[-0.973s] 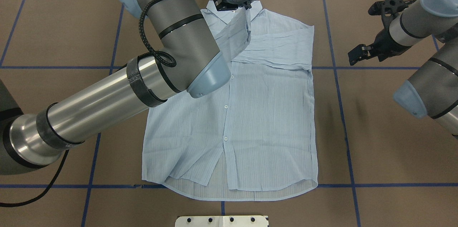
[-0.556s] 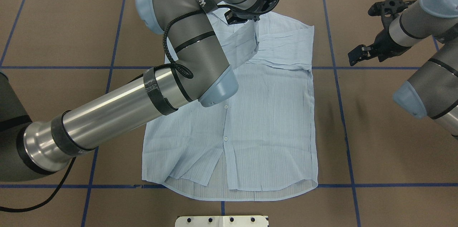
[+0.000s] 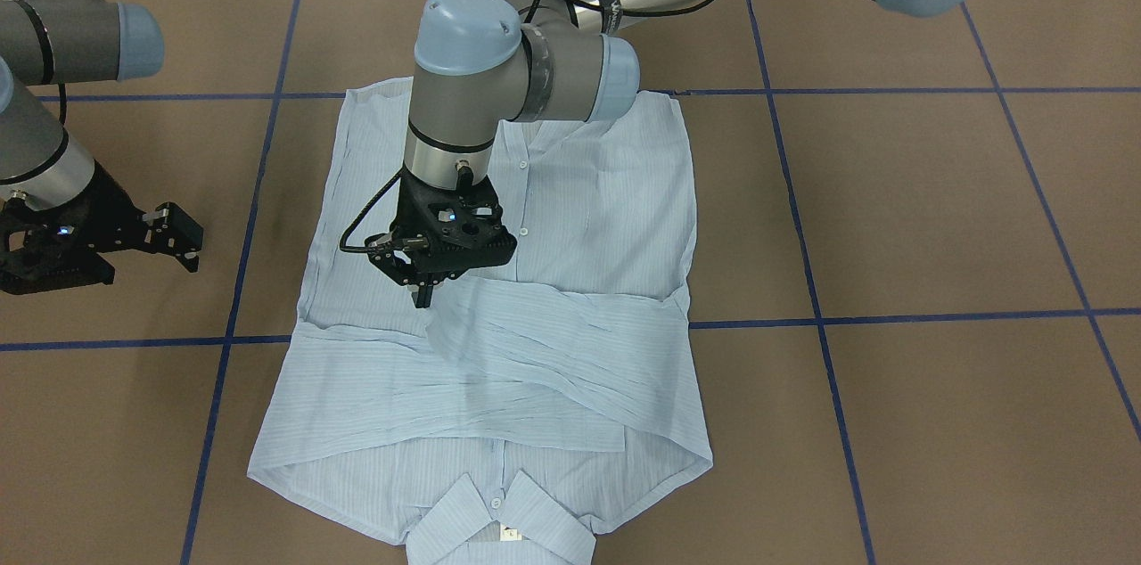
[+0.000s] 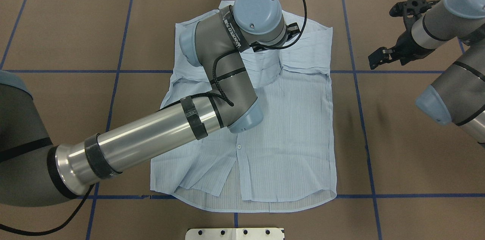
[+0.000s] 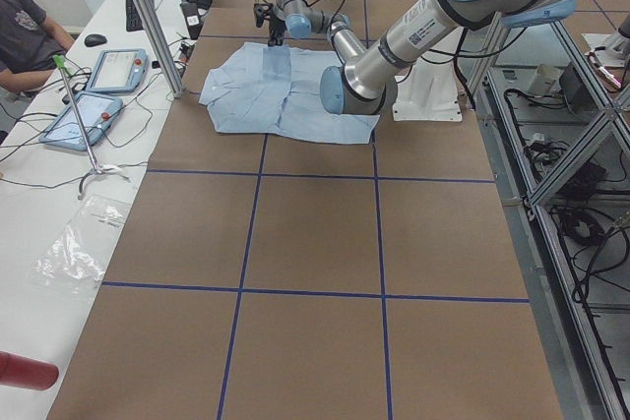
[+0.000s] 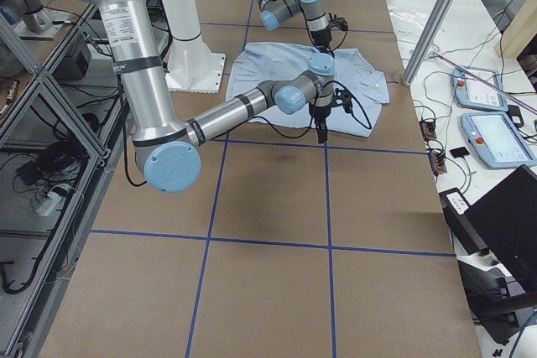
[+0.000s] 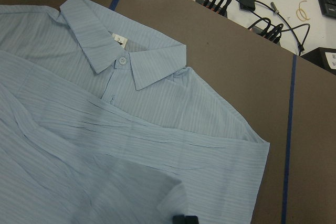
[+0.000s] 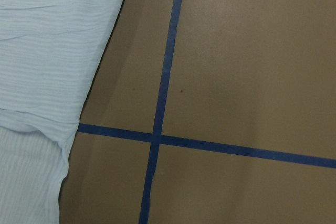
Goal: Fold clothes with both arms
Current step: 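Lay the sleeve across the shirt below the collar with the left gripper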
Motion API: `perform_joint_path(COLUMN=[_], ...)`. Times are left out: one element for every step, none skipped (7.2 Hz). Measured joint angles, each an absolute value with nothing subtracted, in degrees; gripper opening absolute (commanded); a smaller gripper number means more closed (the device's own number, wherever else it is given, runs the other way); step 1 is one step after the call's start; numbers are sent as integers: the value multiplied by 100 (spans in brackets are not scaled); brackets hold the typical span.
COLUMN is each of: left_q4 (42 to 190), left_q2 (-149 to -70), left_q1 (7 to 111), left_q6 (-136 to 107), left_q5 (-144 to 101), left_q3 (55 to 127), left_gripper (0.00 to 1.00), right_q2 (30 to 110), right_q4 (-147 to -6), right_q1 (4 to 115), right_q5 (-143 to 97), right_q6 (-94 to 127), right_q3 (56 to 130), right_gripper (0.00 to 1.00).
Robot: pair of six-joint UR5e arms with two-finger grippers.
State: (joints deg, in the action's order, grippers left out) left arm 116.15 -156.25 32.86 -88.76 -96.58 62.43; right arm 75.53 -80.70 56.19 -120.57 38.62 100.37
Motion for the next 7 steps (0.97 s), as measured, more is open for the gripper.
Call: perform_joint_path(left_q4=[11794,11902,12018,12221,12451,12552,12537], left_q2=[-15657,-15748,-15850,-15857,-15758,-15581,-15335], left_q1=[3160,3016,2913,2861,2842,2845,2855], left_q6=[-8886,-8929,-8990,-9029,-9033,-9001,-8910], left_q5=[-9622,-9596,-9520,-9420,-9374,-9370,-9379], left_q3=[6113,6062,6058,6093,6180,6347,6600], left_gripper=[89,100,100,100,100,100,100], right_q2=[7551,7547,7537,7518,7500,7493,7499], right_q4=[-8074,-8076,-8077,-8076,-8072,-8067,-8061], right_q1=[5621,5623,5620,5615,5613,5614,5615], right_q5=[-12062,-12066,-12063,-12062,-12067,-12092,-12130], right_q6=[3865,3868,3873,3875,3880,3908,3962], right_q3=[10038,10042,10043,10041,10040,10050,10076], right_gripper=[100,100,100,100,100,100,100])
